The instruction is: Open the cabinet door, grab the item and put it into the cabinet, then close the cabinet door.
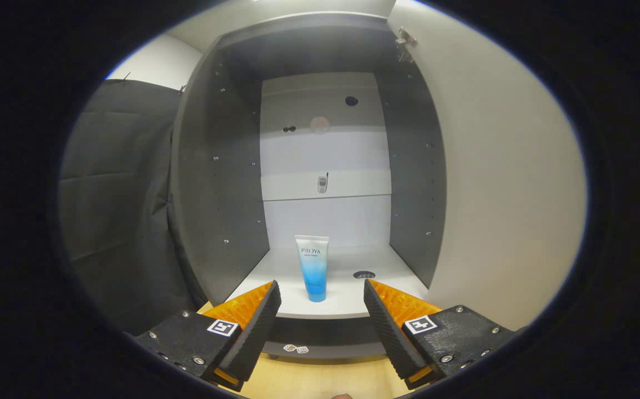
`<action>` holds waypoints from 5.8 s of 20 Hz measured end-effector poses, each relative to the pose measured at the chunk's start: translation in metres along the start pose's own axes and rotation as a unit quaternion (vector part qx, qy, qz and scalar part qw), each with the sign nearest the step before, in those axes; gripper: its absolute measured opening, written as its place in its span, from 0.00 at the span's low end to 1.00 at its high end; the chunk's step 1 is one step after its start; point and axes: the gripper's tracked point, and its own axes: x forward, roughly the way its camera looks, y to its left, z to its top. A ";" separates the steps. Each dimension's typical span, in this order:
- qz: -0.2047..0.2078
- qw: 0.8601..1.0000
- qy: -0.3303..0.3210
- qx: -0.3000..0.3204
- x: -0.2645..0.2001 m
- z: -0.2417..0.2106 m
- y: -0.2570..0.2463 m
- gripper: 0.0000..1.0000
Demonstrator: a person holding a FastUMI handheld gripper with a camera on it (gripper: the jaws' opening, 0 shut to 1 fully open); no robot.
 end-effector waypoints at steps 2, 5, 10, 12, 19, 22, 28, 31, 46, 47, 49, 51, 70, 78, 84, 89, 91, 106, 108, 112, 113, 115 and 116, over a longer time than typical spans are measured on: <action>0.002 1.000 -0.006 -0.003 -0.023 0.000 0.001 0.93; 0.002 1.000 -0.016 -0.003 -0.057 0.001 0.000 0.93; 0.004 1.000 -0.025 -0.002 -0.111 -0.005 -0.002 0.93; 0.005 1.000 -0.029 -0.004 -0.131 -0.005 -0.004 0.93; 0.002 0.999 -0.044 0.001 -0.201 -0.009 -0.020 0.93; -0.003 0.999 -0.048 0.004 -0.228 -0.012 -0.030 0.93; -0.013 0.998 -0.054 0.009 -0.272 -0.012 -0.061 0.93; -0.031 0.998 -0.055 0.009 -0.291 -0.014 -0.086 0.93; -0.181 0.977 -0.115 0.015 -0.343 0.040 -0.229 0.93; -0.198 0.973 -0.118 0.019 -0.341 0.044 -0.241 0.93; -0.225 0.966 -0.121 0.035 -0.330 0.048 -0.260 0.93; -0.248 0.960 -0.121 0.049 -0.320 0.047 -0.276 0.93; -0.275 0.958 -0.077 0.014 -0.254 0.040 -0.275 0.92; -0.234 0.969 -0.075 0.016 -0.251 0.040 -0.231 0.91; -0.179 0.981 -0.074 0.008 -0.237 0.041 -0.179 0.91; -0.149 0.986 -0.072 0.008 -0.220 0.042 -0.144 0.91; -0.135 0.988 -0.071 0.010 -0.212 0.042 -0.130 0.91; -0.031 0.997 -0.069 0.003 -0.148 0.047 -0.024 0.93; -0.017 0.997 -0.072 -0.004 -0.136 0.051 -0.004 0.93; 0.013 0.998 -0.066 -0.003 -0.119 0.046 0.033 0.94; 0.018 0.998 -0.062 -0.006 -0.116 0.043 0.039 0.93; 0.024 0.998 -0.057 -0.010 -0.114 0.040 0.047 0.94; 0.027 0.998 -0.057 -0.012 -0.115 0.039 0.052 0.94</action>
